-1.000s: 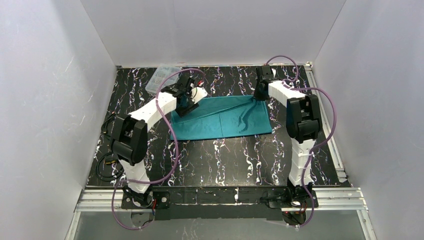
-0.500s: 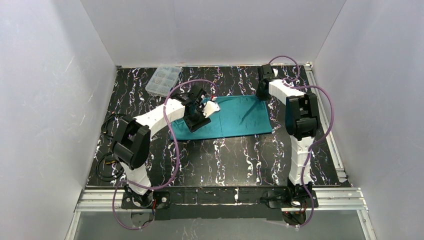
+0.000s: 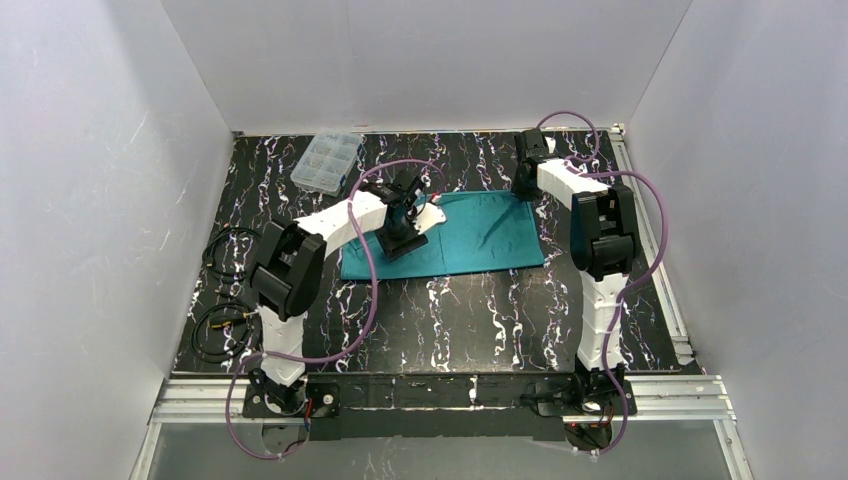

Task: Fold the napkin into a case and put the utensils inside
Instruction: Smooth out the rectangle-folded napkin at the center of the board.

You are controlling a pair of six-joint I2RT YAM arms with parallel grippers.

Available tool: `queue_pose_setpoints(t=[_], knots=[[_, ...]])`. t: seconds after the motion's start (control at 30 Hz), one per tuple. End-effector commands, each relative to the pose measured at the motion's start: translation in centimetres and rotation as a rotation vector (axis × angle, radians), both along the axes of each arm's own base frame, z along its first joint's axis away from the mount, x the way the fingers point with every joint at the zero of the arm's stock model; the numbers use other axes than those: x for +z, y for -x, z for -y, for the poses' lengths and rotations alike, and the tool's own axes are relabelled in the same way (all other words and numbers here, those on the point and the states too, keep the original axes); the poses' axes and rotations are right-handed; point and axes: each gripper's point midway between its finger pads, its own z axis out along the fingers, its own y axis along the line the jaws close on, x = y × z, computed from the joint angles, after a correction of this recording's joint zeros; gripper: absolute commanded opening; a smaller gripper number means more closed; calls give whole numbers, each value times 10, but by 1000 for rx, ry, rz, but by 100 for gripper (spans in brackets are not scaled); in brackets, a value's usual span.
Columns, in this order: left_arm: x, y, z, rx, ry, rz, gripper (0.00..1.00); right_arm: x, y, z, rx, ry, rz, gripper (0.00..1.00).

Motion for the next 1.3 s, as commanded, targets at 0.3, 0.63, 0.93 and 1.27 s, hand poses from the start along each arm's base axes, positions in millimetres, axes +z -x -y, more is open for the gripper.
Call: queue_pose_setpoints(t=[0.3, 0.63, 0.93, 1.27], knots=[[11, -26, -48, 109, -49, 26, 53, 70, 8, -21, 44, -33, 156, 10], [5, -47, -66, 130, -93, 77, 53, 62, 87, -92, 155, -186, 147, 18], [13, -69, -71, 133, -121, 181, 51, -2, 131, -107, 165, -220, 2, 17], [27, -66, -63, 103, -70, 177, 51, -33, 145, -95, 156, -167, -70, 17]])
